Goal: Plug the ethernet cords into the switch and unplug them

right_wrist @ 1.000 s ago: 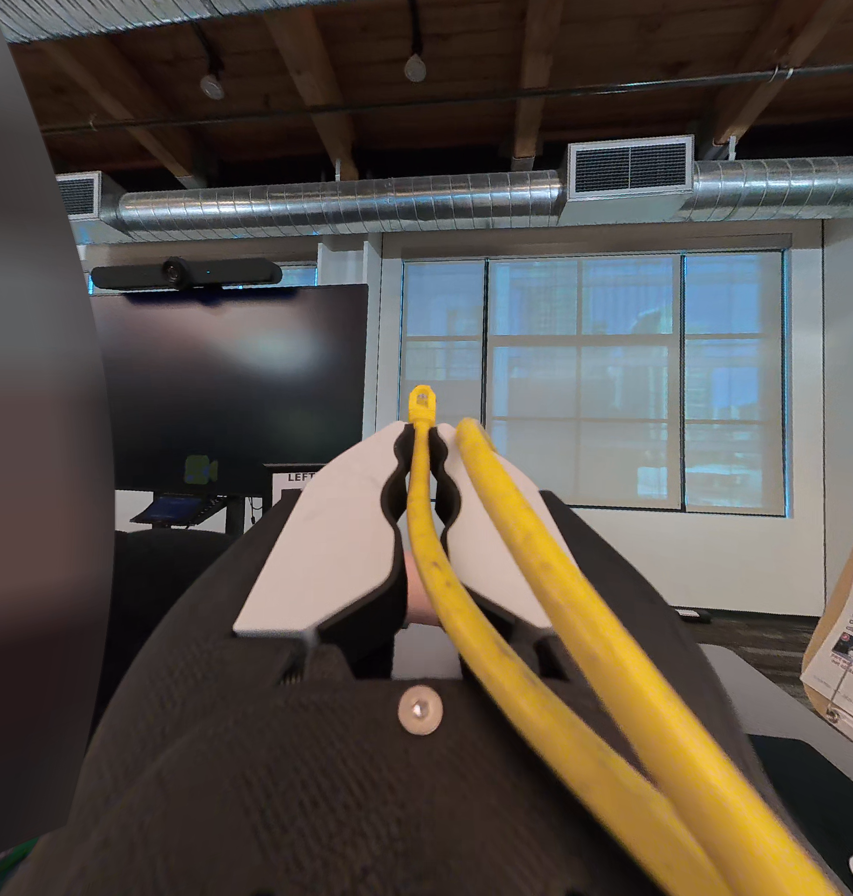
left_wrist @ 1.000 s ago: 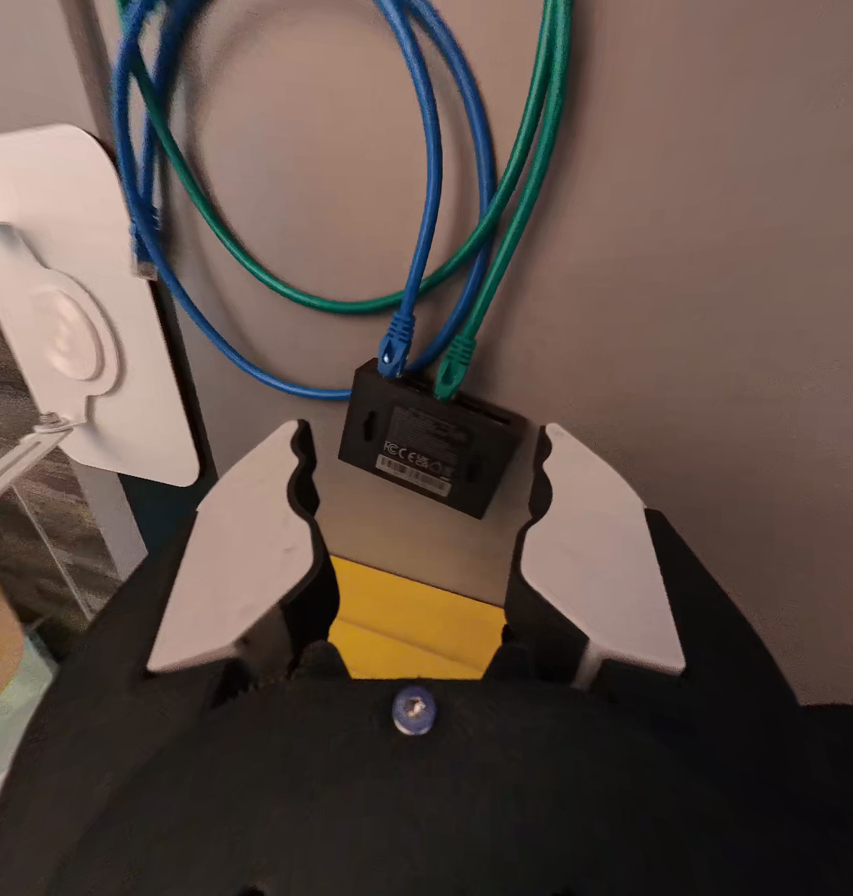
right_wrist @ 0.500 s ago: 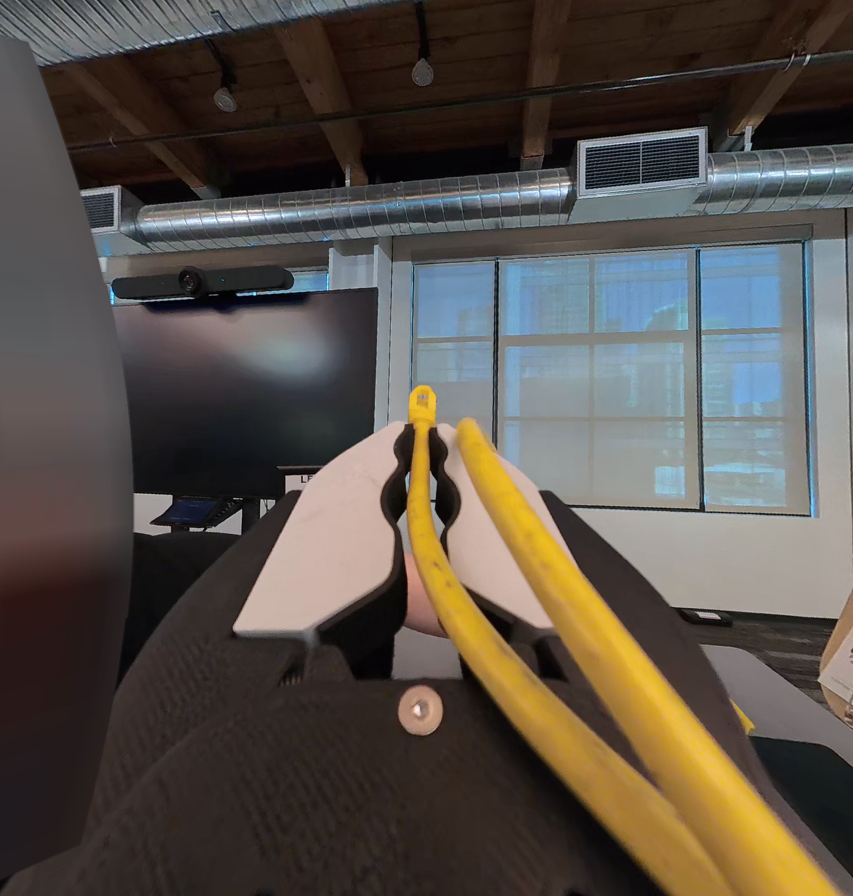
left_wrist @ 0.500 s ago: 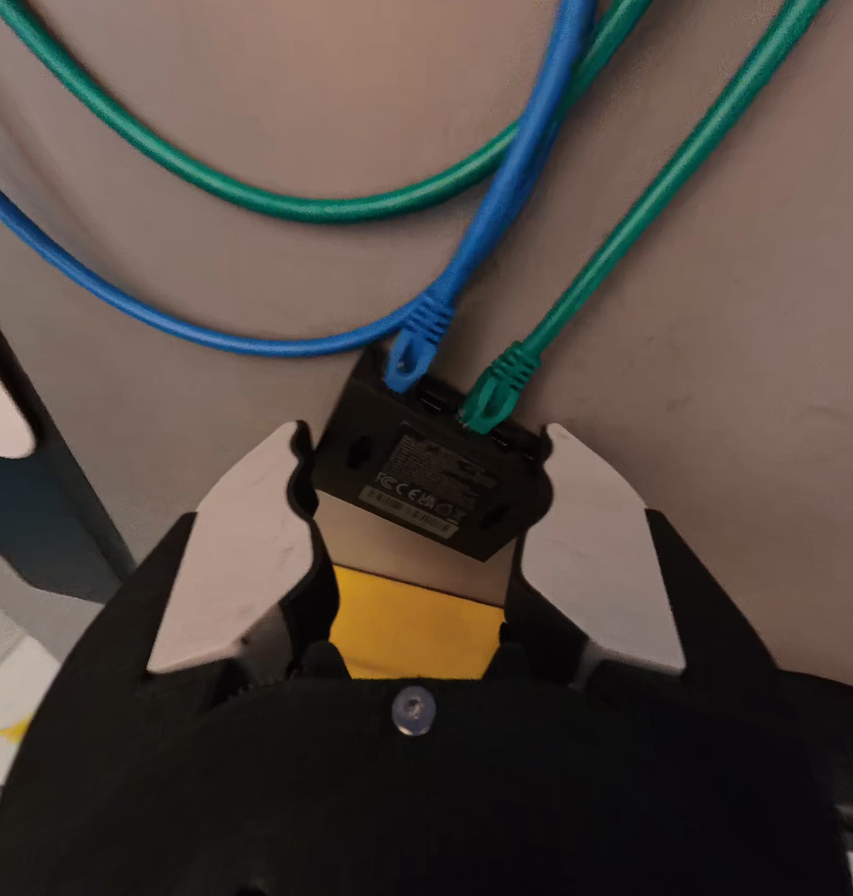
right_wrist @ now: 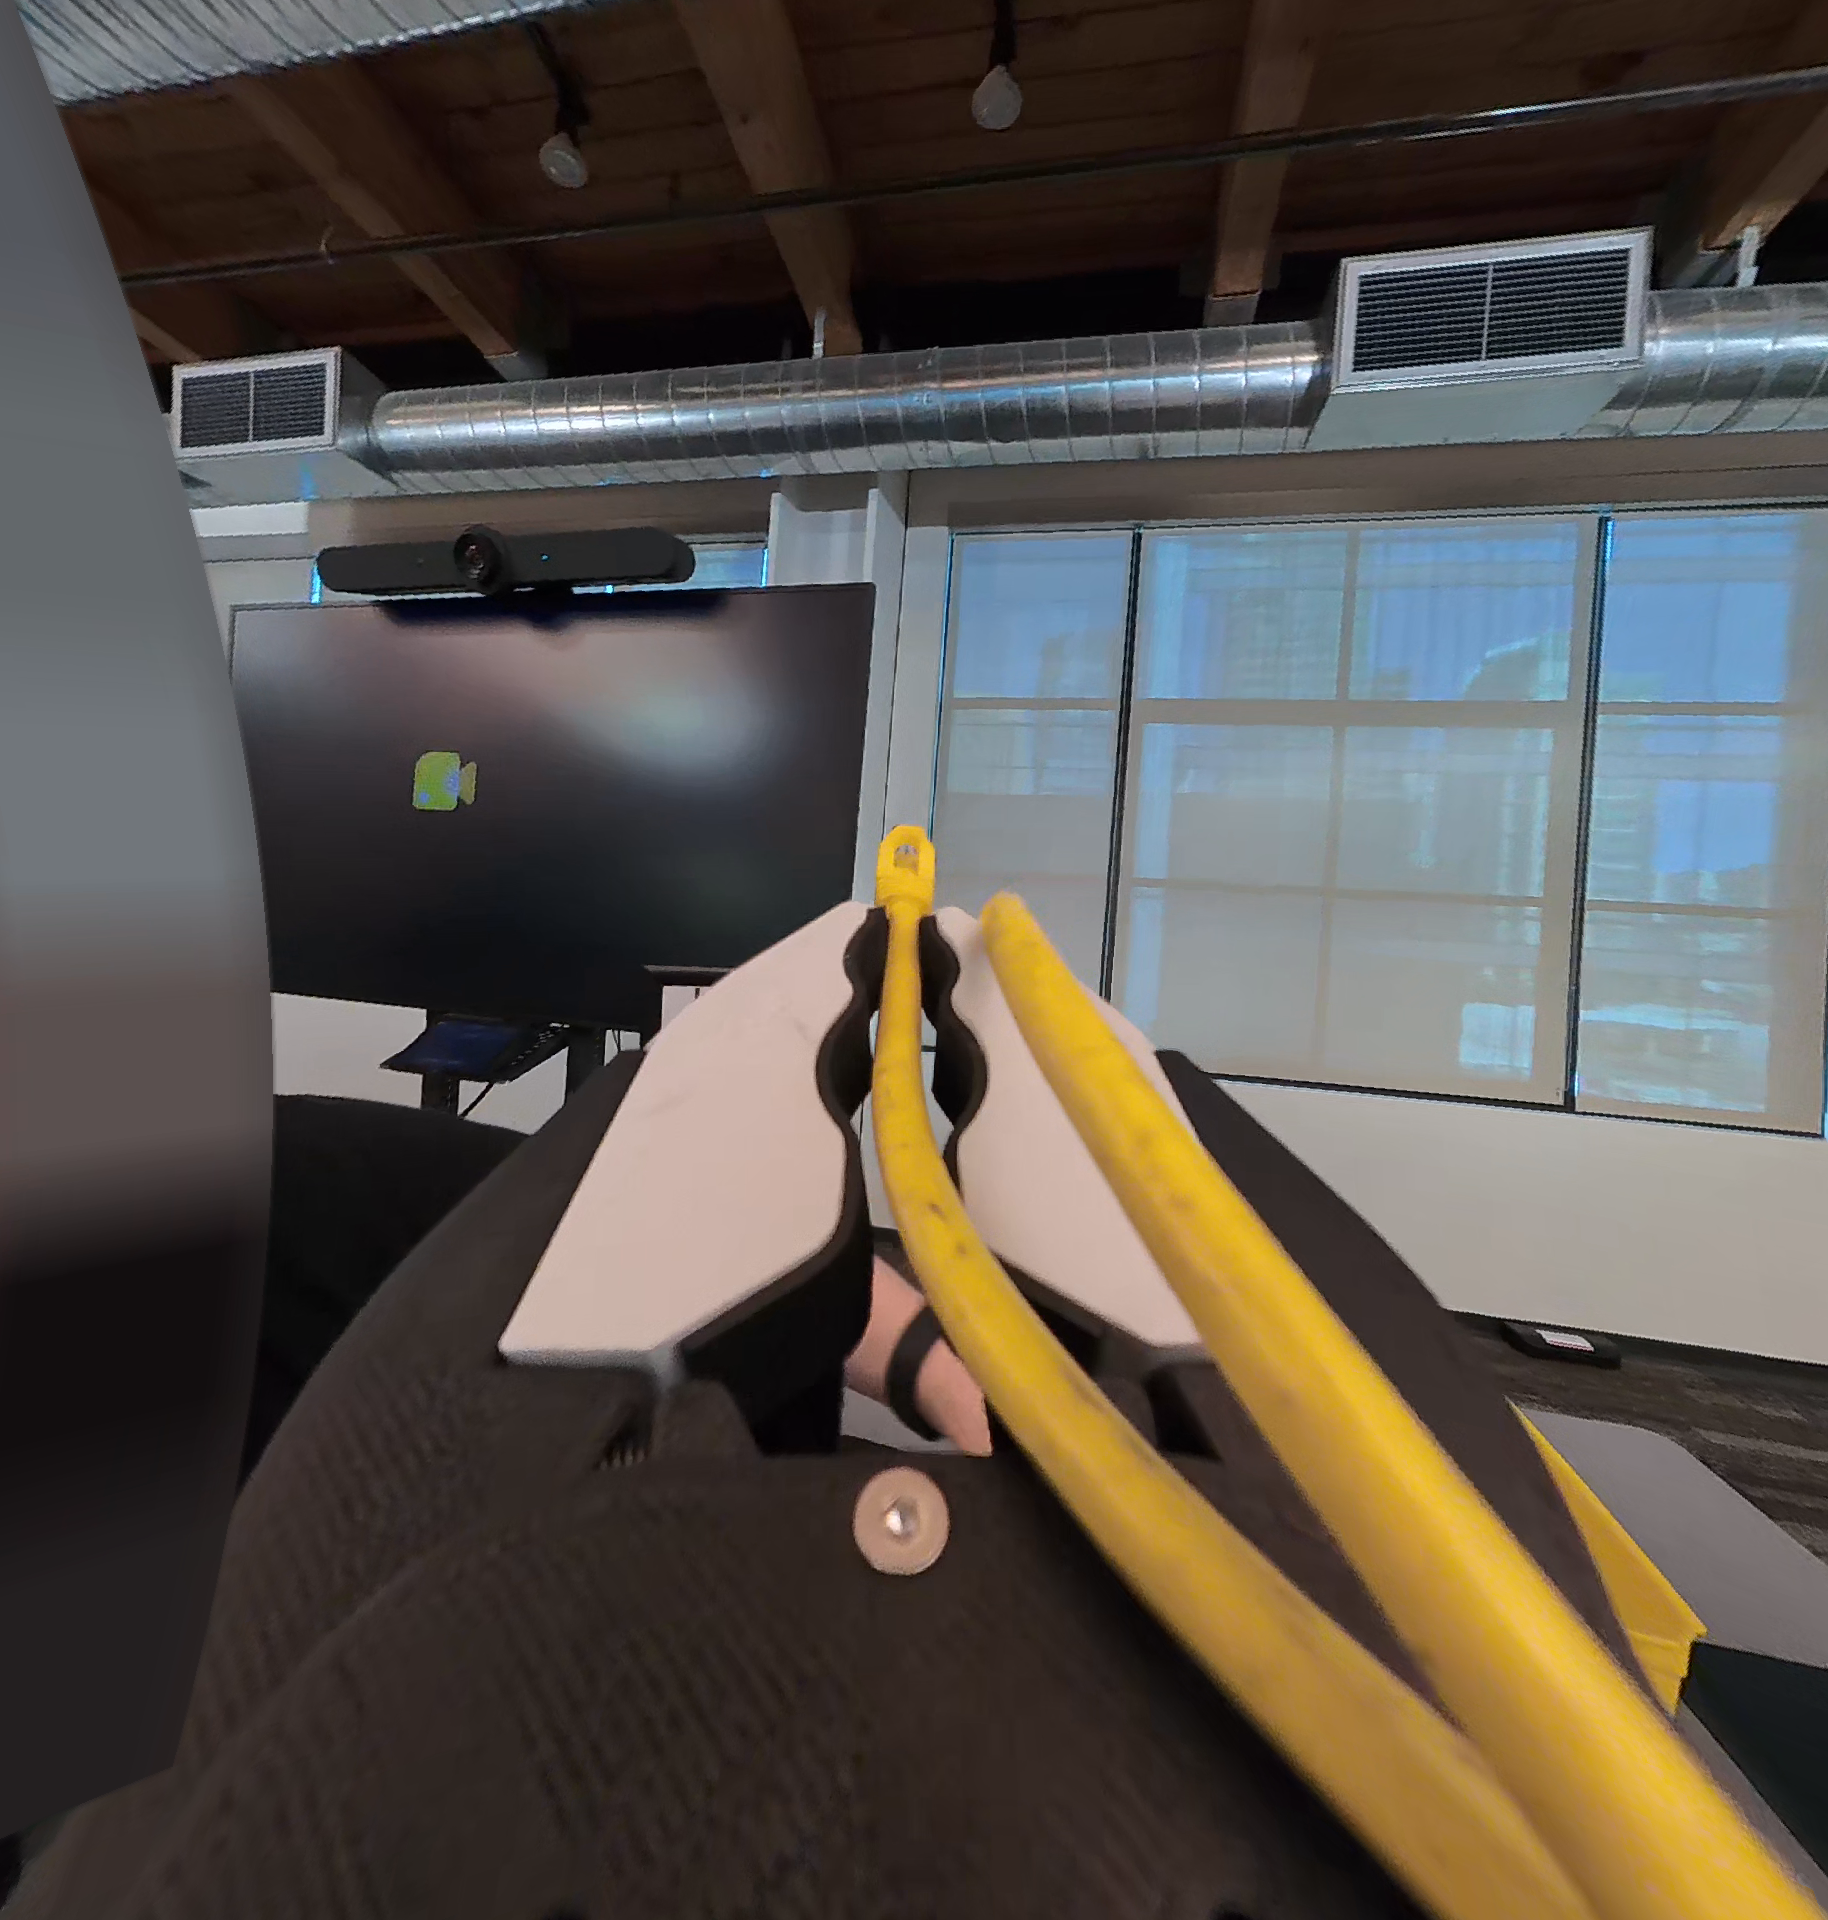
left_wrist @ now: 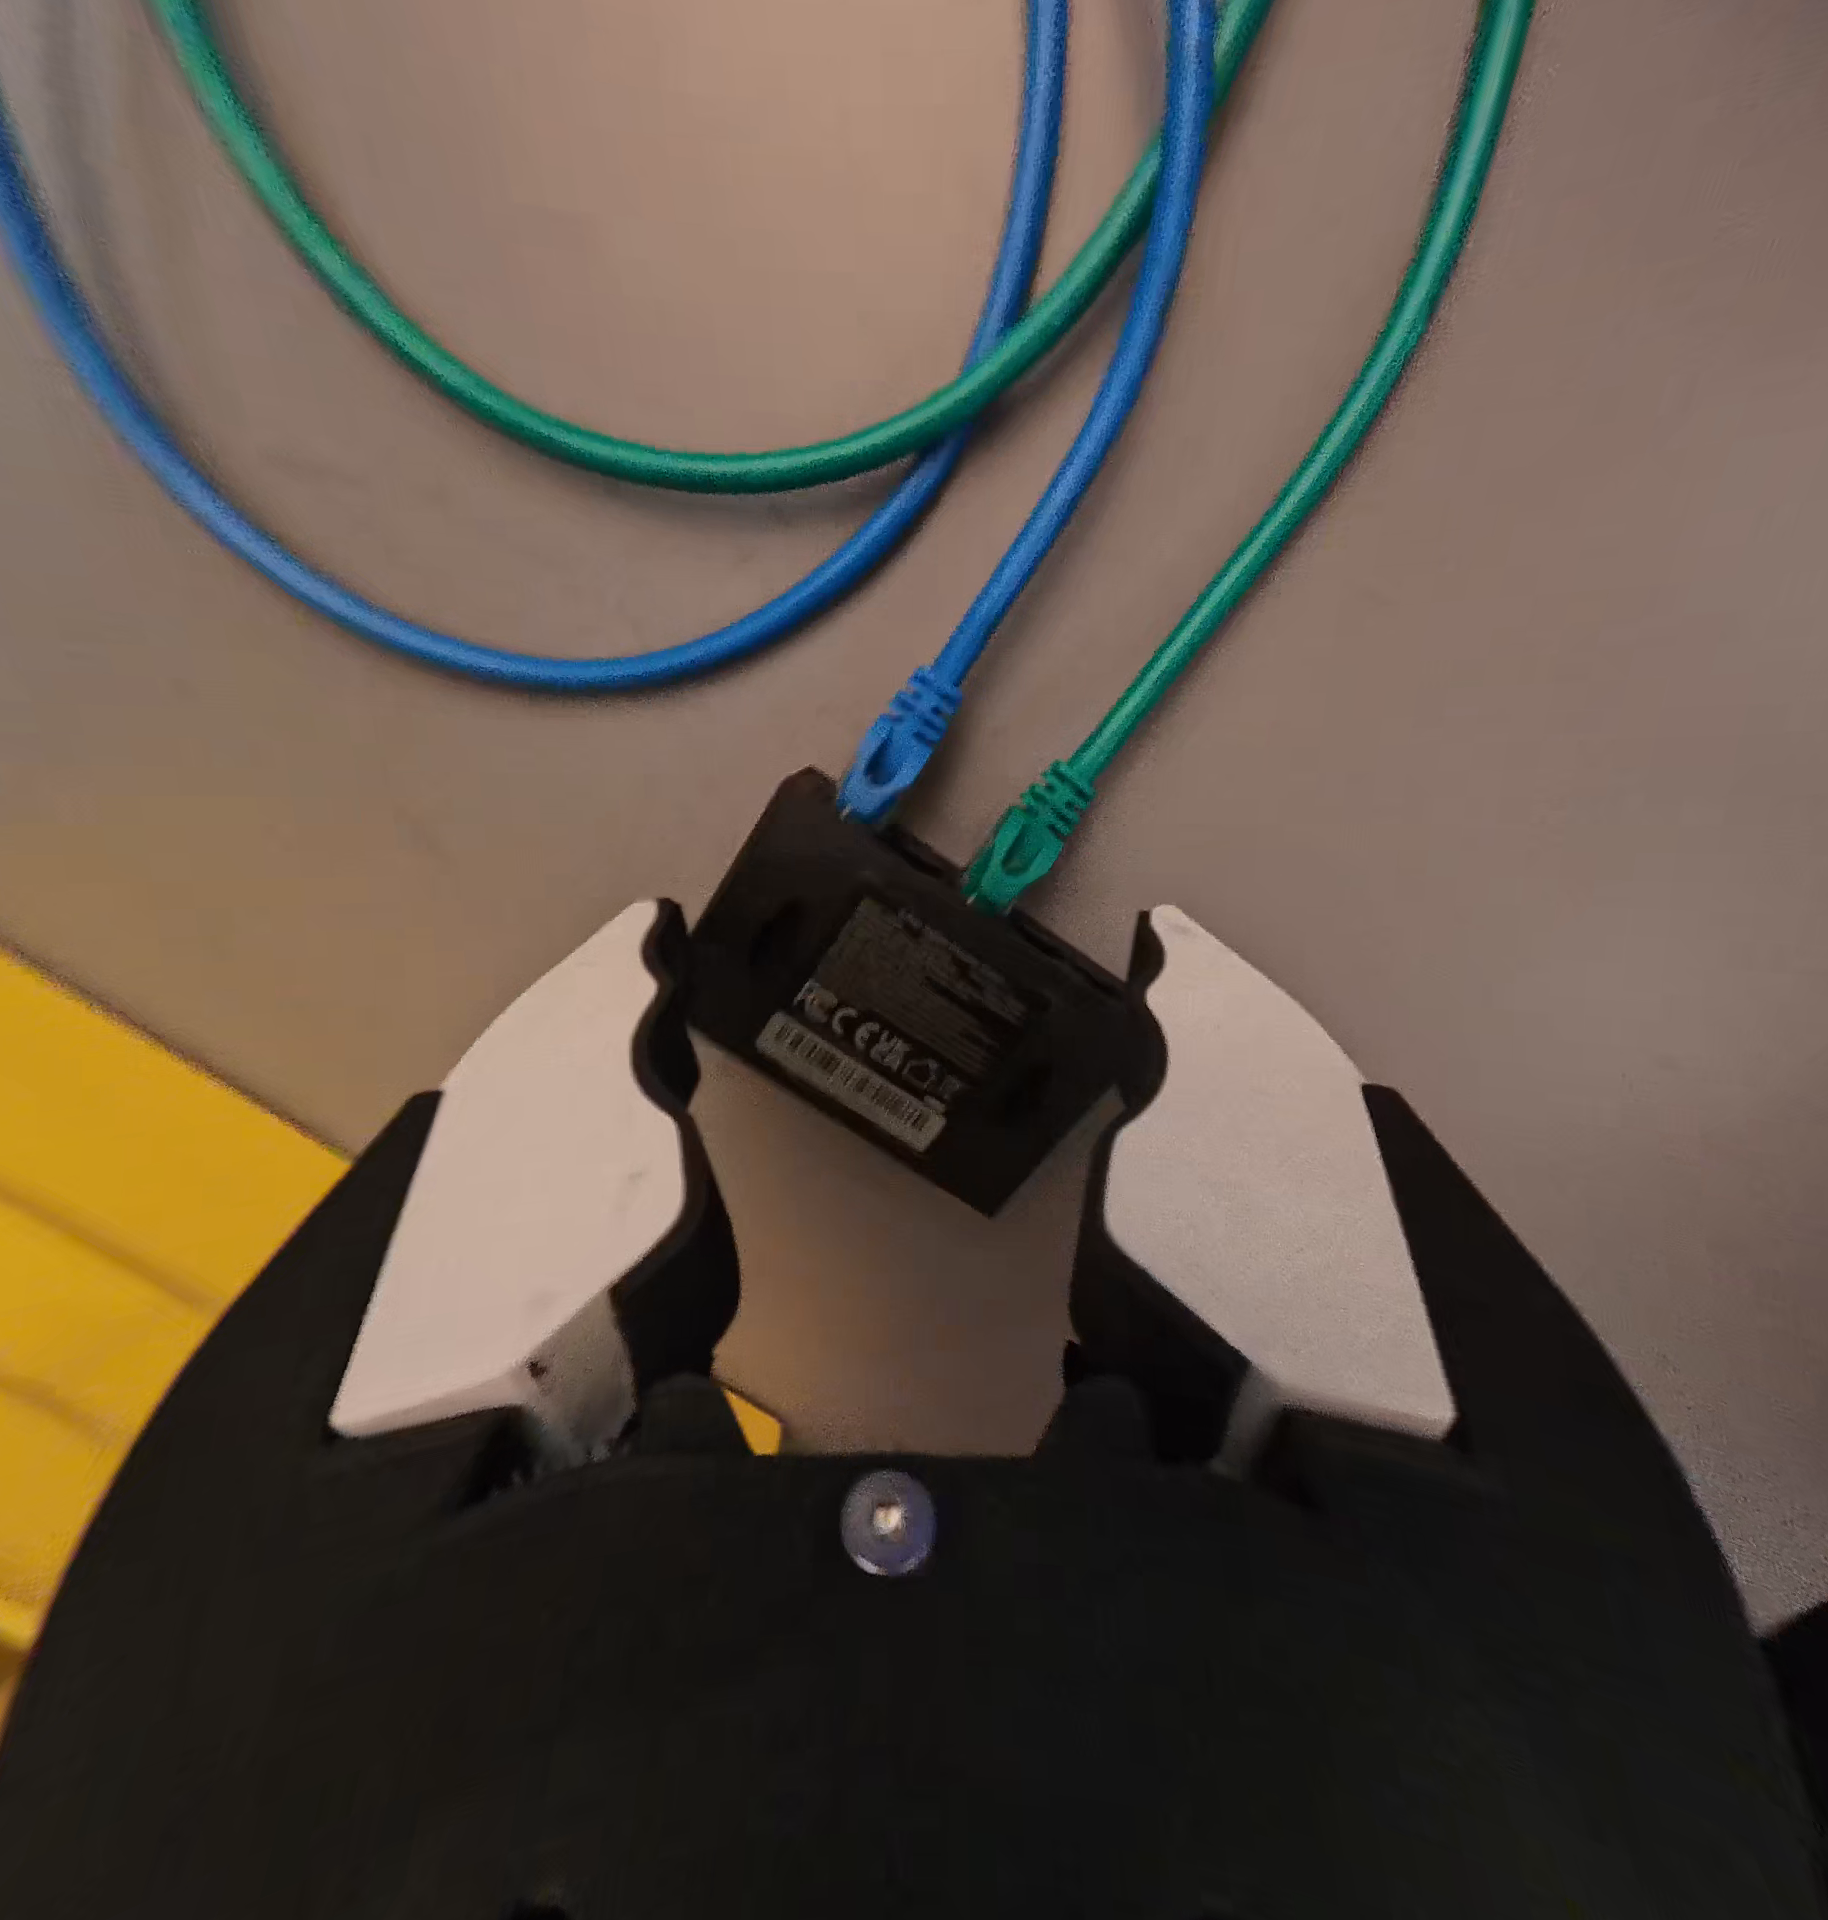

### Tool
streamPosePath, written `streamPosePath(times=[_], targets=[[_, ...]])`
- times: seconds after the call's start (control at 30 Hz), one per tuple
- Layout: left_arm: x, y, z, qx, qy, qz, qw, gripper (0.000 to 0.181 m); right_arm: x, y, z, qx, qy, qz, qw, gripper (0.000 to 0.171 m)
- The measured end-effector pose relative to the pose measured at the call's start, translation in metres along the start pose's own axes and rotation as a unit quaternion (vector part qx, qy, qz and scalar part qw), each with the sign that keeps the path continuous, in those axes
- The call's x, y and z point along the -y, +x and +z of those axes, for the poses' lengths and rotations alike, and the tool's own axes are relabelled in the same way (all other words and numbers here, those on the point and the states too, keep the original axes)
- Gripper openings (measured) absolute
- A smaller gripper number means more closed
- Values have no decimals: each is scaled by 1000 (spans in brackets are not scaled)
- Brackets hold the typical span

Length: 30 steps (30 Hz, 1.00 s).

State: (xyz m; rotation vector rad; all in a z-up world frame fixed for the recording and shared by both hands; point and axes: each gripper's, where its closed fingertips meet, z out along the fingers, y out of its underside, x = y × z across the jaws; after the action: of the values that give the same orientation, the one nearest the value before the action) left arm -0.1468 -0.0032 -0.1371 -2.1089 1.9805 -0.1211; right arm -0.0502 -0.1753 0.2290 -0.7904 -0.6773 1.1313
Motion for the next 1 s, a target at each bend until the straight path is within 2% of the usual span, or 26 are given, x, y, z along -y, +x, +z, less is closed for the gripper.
streamPosePath(times=[0.13,0.2,0.33,0.47,0.5,0.53,0.7,0.83,1.0], targets=[[-25,-2,-6,29,13,-50,998,103,-2,-1,2,5,0,3,1000,7],[-36,-3,0,36,14,-74,996,104,-3,0,3,7,-1,7,1000,7],[-40,5,13,-9,44,-190,981,104,-7,2,4,3,-6,8,1000,8],[-31,9,16,-9,86,-225,970,93,-7,3,4,0,-9,5,1000,7],[-28,11,16,-9,97,-220,971,80,-8,3,4,-2,-9,4,1000,7],[-25,10,15,-2,104,-217,971,75,-8,4,4,-2,-9,5,1000,7],[-24,4,14,17,111,-217,970,72,-8,6,3,-5,-7,7,1000,8],[-28,-15,11,75,124,-213,966,63,-8,6,4,-6,-7,7,1000,8],[-27,-16,11,81,149,-227,959,62,-10,7,4,-9,-11,5,1000,8]])
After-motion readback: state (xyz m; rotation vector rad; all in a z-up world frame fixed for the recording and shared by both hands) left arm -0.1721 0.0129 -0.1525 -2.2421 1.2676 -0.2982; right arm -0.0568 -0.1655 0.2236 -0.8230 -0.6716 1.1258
